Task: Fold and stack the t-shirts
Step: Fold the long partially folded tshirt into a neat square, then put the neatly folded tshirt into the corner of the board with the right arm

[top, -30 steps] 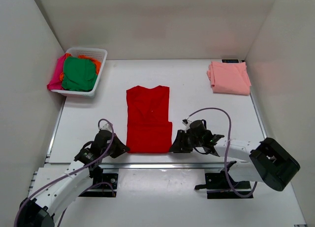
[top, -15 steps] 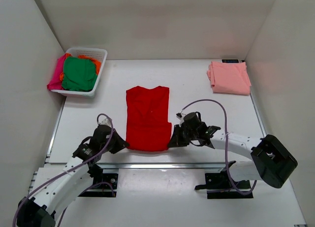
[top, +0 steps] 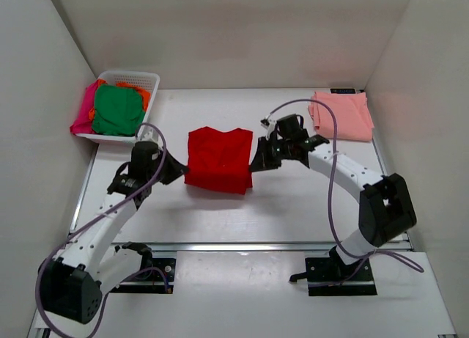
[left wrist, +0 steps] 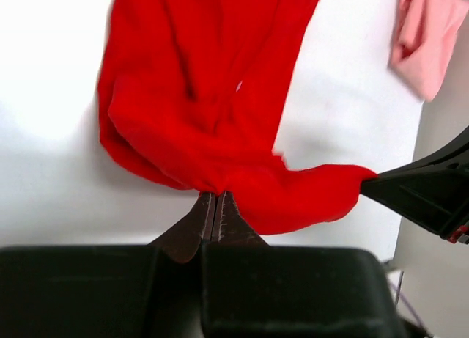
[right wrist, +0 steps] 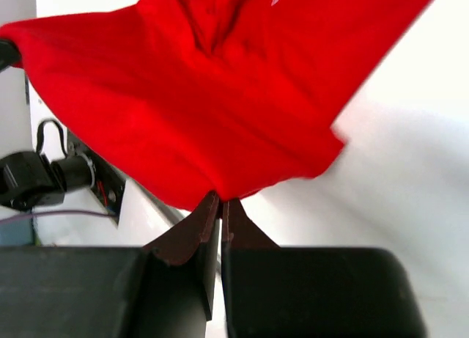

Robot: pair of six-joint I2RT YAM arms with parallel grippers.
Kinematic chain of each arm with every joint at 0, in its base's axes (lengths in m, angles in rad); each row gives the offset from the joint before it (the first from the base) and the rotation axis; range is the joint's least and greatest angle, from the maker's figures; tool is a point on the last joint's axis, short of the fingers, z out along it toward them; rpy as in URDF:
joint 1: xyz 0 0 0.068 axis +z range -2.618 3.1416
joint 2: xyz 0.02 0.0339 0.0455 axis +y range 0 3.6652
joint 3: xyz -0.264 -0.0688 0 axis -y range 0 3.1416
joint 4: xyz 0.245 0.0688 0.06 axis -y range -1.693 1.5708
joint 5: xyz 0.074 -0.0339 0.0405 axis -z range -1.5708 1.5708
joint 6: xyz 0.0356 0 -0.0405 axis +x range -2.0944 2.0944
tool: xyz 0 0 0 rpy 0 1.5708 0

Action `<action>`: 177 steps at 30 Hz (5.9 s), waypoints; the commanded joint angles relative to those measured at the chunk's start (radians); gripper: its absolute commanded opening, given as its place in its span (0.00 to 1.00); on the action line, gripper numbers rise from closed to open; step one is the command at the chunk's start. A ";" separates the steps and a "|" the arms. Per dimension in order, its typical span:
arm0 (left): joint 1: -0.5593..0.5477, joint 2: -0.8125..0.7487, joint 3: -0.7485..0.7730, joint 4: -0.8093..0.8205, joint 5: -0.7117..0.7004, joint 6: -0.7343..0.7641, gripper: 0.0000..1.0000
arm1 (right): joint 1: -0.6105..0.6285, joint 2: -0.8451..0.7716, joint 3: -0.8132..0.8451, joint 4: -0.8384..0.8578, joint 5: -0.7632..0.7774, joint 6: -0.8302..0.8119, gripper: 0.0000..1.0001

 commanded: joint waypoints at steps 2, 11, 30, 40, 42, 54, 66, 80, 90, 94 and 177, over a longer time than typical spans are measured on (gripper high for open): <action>0.055 0.095 0.129 0.102 0.017 0.055 0.00 | -0.055 0.098 0.209 -0.105 -0.037 -0.119 0.00; 0.115 0.422 0.349 0.290 0.049 0.081 0.00 | -0.157 0.385 0.577 -0.126 -0.065 -0.142 0.00; 0.176 1.170 0.944 0.500 -0.049 0.033 0.67 | -0.271 0.944 1.171 -0.117 0.055 -0.124 0.58; 0.187 0.924 0.585 0.470 0.115 0.121 0.71 | -0.165 0.673 0.693 0.013 0.130 -0.098 0.74; 0.147 0.942 0.594 0.446 0.119 0.141 0.70 | -0.145 0.659 0.659 0.033 0.139 -0.061 0.79; 0.089 1.234 0.760 0.188 0.095 0.129 0.65 | -0.052 0.665 0.536 0.132 0.205 0.089 0.99; 0.098 1.239 0.709 0.218 0.158 0.110 0.64 | -0.030 0.719 0.501 0.251 0.026 0.217 0.71; 0.129 1.055 0.579 0.321 0.237 0.070 0.67 | -0.200 0.815 0.964 -0.119 -0.088 -0.157 0.00; 0.127 0.857 0.450 0.381 0.267 0.047 0.67 | -0.365 0.756 1.120 -0.404 0.286 -0.613 0.00; 0.124 0.802 0.396 0.416 0.268 0.040 0.66 | -0.415 0.741 1.123 -0.399 0.331 -0.685 0.00; 0.075 0.042 -0.032 0.024 0.089 0.139 0.93 | -0.279 0.071 0.209 -0.008 0.423 -0.279 0.99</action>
